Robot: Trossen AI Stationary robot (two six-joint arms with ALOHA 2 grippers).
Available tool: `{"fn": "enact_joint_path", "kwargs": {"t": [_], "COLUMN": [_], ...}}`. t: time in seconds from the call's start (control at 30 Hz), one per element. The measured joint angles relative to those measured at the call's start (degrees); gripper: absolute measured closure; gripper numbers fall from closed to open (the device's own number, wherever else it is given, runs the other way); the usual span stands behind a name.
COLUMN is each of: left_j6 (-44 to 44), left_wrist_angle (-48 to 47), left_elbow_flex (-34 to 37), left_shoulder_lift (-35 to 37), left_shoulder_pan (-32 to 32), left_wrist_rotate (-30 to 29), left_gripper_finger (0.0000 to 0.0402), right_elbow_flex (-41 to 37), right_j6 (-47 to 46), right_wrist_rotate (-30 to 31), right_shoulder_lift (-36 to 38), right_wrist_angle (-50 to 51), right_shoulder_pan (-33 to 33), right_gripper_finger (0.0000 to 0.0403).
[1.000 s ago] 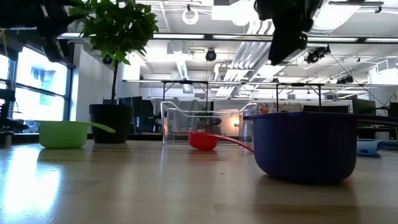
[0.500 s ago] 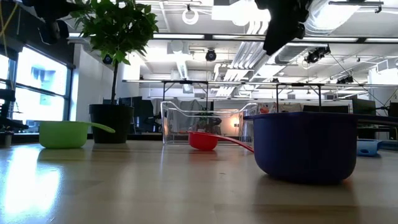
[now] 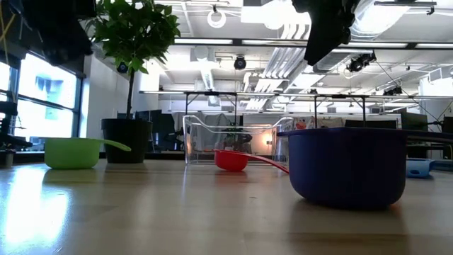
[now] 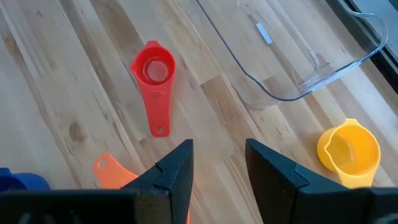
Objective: Nest measuring cups in basket
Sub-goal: Stack the green measuring cup on top of the orange measuring cup
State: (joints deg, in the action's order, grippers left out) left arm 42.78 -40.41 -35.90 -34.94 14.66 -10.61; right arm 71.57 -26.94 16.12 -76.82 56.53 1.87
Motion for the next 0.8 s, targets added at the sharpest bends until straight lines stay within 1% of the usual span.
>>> {"fn": "enact_joint_path", "kwargs": {"t": [0.27, 0.53, 0.8], "left_j6": [0.01, 0.09, 0.49], "left_wrist_angle": [-4.13, -4.82, -4.87], "left_elbow_flex": [0.0, 0.0, 0.0], "left_shoulder_lift": [-5.18, -8.65, -11.62], "left_shoulder_pan": [0.0, 0.02, 0.02], "left_wrist_rotate": [0.14, 5.57, 5.81], "left_gripper_finger": [0.0344, 0.0344, 0.0344], "right_elbow_flex": [0.0, 0.0, 0.0], "right_j6": [0.26, 0.44, 0.44], "right_wrist_rotate": [0.02, 0.59, 2.56], "right_shoulder_lift": [0.0, 0.0, 0.0], "right_wrist_angle": [0.02, 0.0, 0.0], "right_shoulder_pan": [0.0, 0.0, -0.01], "right_gripper_finger": [0.0265, 0.0265, 0.0265]}}
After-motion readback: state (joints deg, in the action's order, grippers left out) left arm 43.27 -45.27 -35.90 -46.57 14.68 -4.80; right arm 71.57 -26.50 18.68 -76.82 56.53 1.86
